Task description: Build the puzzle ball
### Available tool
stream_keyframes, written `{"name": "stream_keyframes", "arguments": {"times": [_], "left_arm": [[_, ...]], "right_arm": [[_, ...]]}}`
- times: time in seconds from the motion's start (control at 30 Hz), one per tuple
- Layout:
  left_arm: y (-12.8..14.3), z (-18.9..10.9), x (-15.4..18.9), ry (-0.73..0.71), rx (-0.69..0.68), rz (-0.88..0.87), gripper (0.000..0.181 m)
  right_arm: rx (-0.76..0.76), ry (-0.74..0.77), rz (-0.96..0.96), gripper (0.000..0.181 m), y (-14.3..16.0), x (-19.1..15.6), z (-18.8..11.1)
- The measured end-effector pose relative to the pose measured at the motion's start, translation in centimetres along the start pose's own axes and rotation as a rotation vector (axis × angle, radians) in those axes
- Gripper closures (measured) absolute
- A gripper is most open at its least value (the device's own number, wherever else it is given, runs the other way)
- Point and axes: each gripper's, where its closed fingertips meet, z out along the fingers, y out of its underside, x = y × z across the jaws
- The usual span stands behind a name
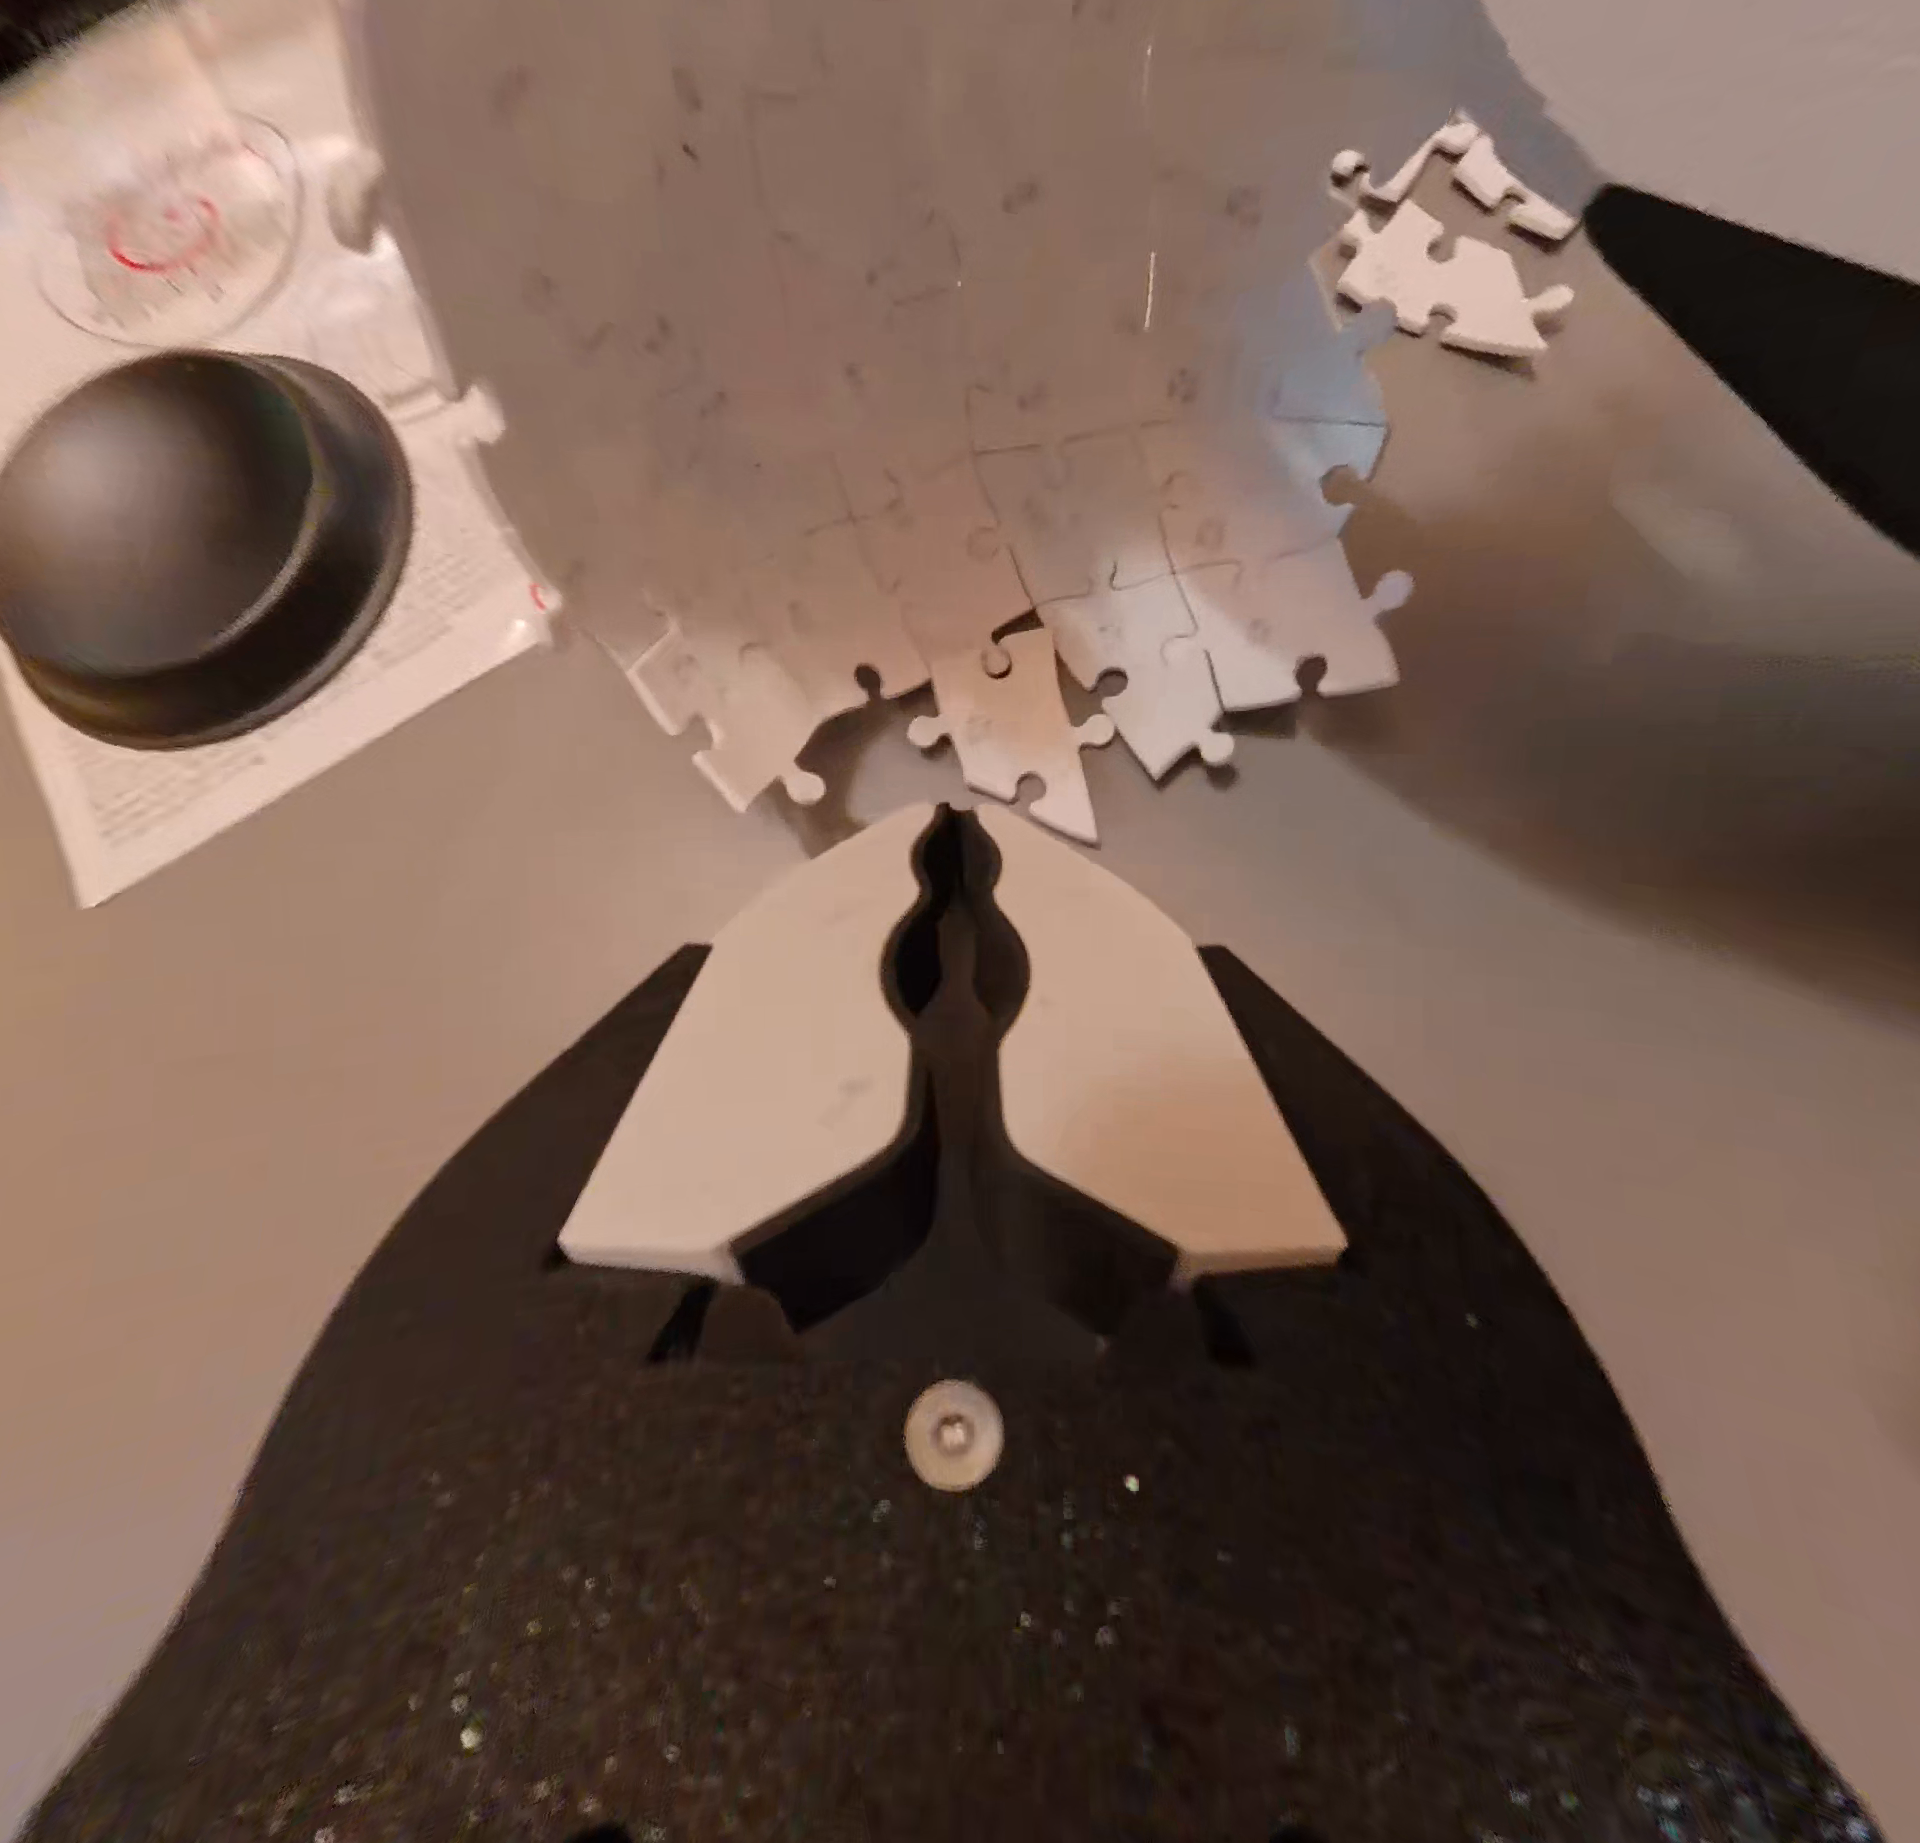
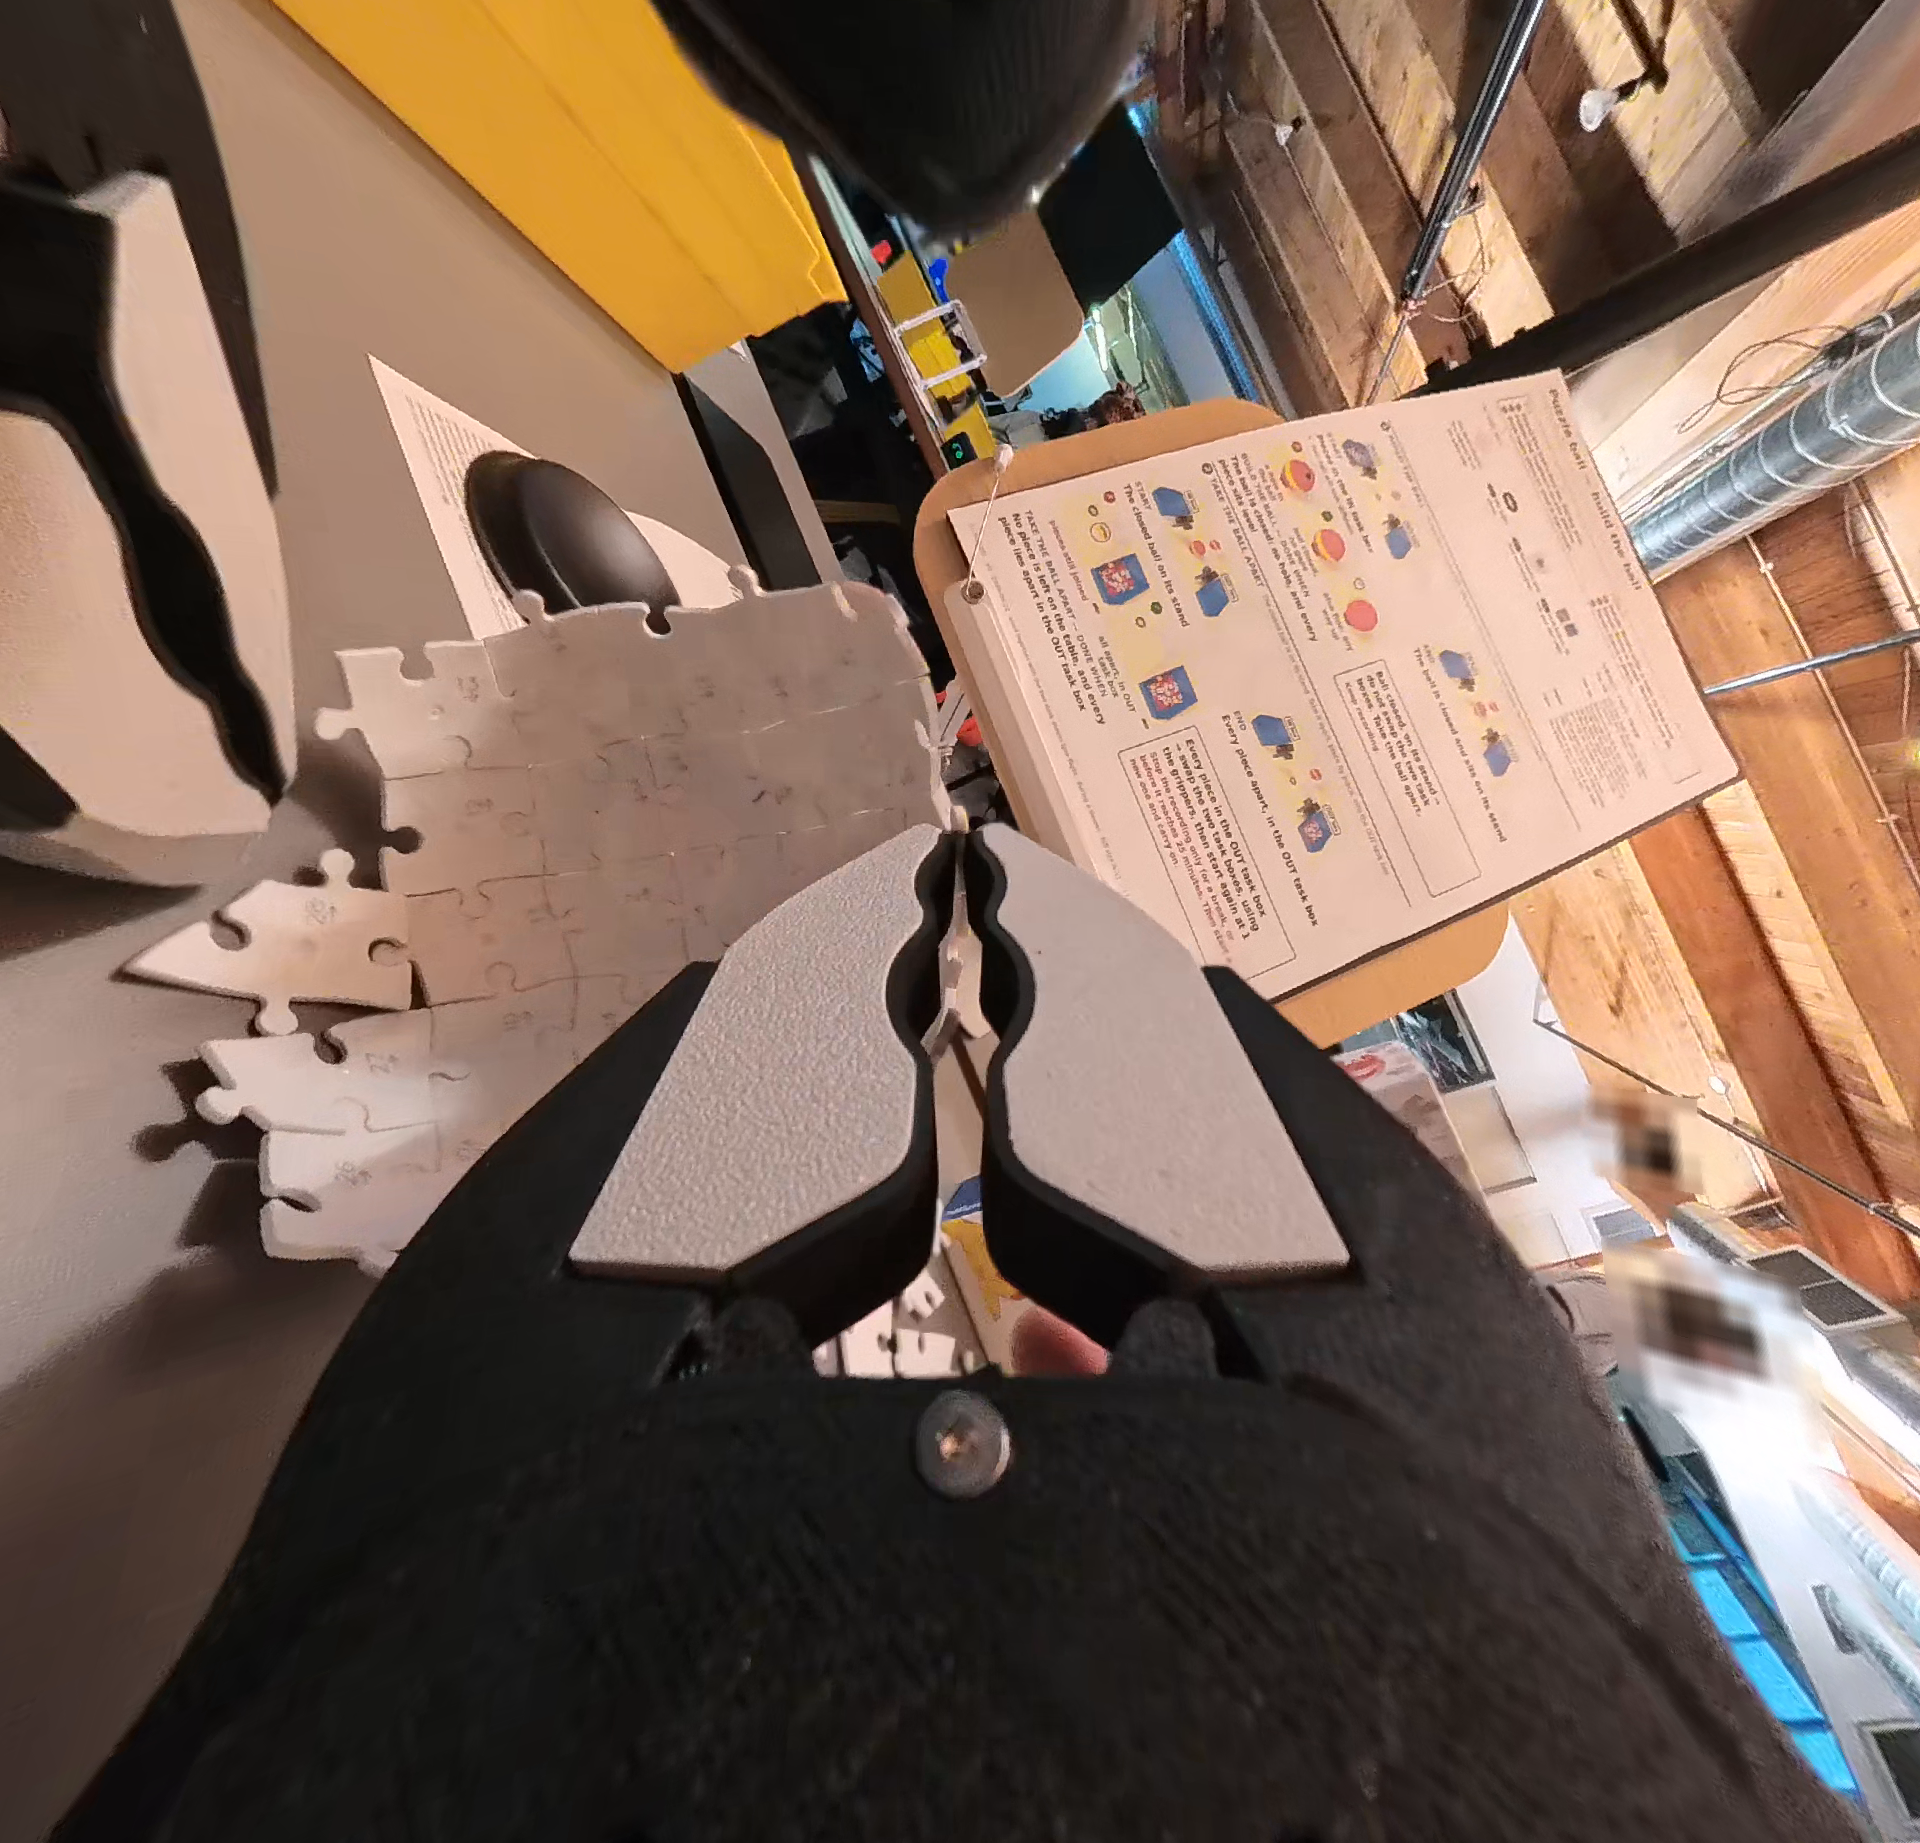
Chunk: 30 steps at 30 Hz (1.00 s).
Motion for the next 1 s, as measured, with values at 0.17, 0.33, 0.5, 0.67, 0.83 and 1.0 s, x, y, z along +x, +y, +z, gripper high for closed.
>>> {"name": "stream_keyframes", "arguments": {"times": [0.17,0.33,0.5,0.67,0.83,1.0], "left_arm": [[-0.3,0.4,0.5,0.007,-0.009,-0.013,0.181],[-0.6,0.5,1.2,0.021,-0.009,-0.014,0.181],[-0.5,0.3,1.5,0.025,0.007,0.013,0.181],[-0.9,0.5,1.8,0.038,0.017,0.006,0.18],[-1.3,0.2,1.5,0.012,0.048,0.018,0.18],[-0.3,0.1,1.3,-0.009,-0.022,0.07,0.181]], "right_arm": [[0.004,0.012,0.019,0.18,0.0,0.0,-0.2],[0.002,0.02,0.038,0.18,0.3,0.1,-0.4],[0.007,0.027,0.03,0.18,0.2,0.1,-0.5],[0.01,0.026,0.039,0.18,0.2,0.1,-0.5],[0.014,0.028,0.03,0.18,0.1,0.1,-0.5],[0.015,0.028,0.028,0.18,0.0,0.1,-0.5]]}}
